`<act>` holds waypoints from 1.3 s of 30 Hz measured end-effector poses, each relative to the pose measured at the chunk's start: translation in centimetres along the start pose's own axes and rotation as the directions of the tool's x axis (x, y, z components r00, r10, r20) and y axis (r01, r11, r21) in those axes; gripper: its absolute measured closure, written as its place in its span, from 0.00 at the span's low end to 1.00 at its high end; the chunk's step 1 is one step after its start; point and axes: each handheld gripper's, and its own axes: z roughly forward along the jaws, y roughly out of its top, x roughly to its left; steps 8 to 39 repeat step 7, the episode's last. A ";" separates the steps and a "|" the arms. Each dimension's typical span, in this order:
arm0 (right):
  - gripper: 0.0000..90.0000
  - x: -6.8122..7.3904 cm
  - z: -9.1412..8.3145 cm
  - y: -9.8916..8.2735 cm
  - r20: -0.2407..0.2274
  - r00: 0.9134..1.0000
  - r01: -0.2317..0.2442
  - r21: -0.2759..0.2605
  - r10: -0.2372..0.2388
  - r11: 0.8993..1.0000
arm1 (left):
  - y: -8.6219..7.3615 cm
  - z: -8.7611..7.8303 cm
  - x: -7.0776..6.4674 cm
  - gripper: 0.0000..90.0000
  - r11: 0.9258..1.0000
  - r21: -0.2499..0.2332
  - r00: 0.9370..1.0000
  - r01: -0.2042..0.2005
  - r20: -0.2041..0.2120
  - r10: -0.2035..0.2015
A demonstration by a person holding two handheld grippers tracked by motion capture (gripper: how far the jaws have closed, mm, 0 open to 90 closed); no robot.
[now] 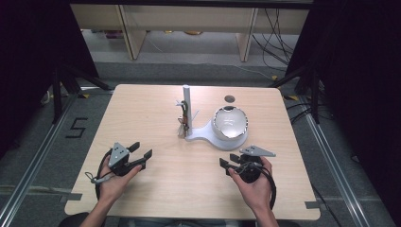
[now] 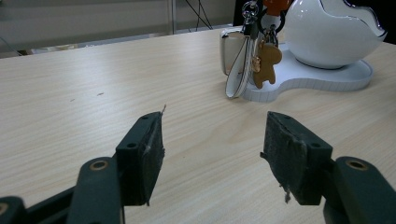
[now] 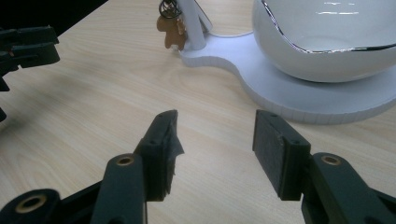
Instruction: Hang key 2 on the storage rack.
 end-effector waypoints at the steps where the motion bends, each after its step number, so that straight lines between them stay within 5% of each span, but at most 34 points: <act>1: 0.56 0.0 0.0 0.0 0.004 1.000 0.005 -0.002 -0.005 1.000 | -0.1 0.0 0.0 0.42 1.000 -0.001 1.000 0.003 0.001 -0.003; 39: 0.56 0.0 0.0 0.0 0.016 1.000 -0.002 -0.009 0.002 1.000 | -0.2 0.1 0.0 0.41 1.000 -0.013 1.000 0.011 0.009 -0.011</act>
